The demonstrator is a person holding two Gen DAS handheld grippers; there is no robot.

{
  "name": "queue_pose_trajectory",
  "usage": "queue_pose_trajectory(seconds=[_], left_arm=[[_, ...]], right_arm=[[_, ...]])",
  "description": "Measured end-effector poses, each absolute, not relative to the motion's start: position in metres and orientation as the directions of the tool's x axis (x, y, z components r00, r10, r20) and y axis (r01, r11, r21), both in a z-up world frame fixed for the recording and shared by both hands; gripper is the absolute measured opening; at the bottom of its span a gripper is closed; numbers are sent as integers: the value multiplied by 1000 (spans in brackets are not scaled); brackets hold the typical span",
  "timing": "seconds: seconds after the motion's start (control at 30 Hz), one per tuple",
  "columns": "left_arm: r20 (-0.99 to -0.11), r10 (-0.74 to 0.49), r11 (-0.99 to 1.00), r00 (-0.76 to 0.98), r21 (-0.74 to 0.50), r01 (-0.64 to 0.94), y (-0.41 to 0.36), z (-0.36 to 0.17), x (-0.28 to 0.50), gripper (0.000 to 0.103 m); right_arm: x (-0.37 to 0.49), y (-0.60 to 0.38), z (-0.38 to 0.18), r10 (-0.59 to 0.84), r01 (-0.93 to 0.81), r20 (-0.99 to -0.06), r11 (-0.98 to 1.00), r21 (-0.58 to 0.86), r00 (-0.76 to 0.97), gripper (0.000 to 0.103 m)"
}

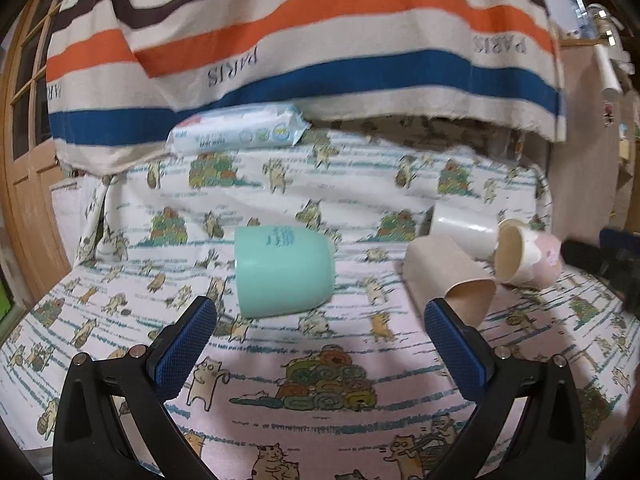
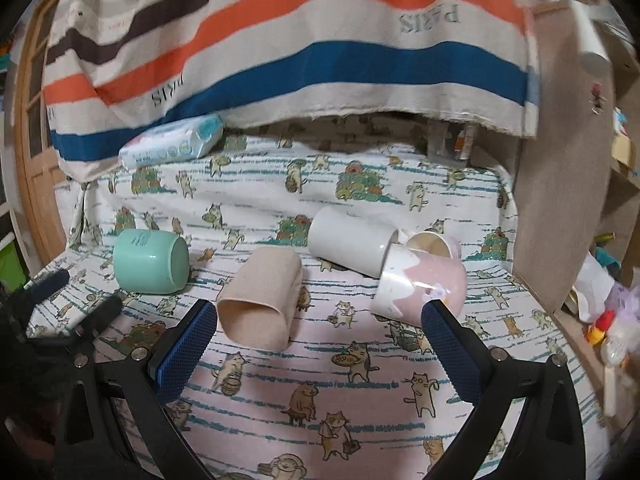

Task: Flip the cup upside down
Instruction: 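Reach the right gripper down and grasp the beige square cup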

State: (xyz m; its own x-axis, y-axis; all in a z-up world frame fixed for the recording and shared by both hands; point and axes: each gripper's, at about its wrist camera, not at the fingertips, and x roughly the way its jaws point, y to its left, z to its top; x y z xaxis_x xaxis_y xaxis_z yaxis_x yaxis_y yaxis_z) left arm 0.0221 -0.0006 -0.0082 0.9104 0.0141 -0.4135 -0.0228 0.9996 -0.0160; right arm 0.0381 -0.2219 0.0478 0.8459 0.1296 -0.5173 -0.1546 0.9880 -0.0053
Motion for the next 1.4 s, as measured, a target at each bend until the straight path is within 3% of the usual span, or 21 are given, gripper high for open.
queue_pose_trajectory(seconds=[0.23,0.33,0.57,0.87,1.2,1.3,1.4], left_arm=[[-580,19,997,814,-48,-57,11,-28,55,103],[-603,17,996,798,-63,-69,15,-32,58,103],[-645,51,991,762,-65,-120,21,-37,65,103],[-574,21,984,818,-132,-118,31,-27,49,103],[-555,31,983,831,-135,-127,34,-24,45,103],[-551,28,984,834,-133,-121,33,-23,45,103],[-543,27,984,839,-134,-118,33,-23,44,103]], right_arm=[[95,-202,61,193,-190,-644,979,75,740,103],[122,-194,58,215,-182,-686,976,121,695,102],[172,-167,46,148,-146,-767,987,71,625,96],[214,-155,12,81,-95,-860,995,38,503,94],[232,-149,-36,44,-78,-939,997,18,342,92],[234,-150,-47,48,-87,-946,996,21,321,69],[229,-152,-48,52,-90,-938,996,22,344,69]])
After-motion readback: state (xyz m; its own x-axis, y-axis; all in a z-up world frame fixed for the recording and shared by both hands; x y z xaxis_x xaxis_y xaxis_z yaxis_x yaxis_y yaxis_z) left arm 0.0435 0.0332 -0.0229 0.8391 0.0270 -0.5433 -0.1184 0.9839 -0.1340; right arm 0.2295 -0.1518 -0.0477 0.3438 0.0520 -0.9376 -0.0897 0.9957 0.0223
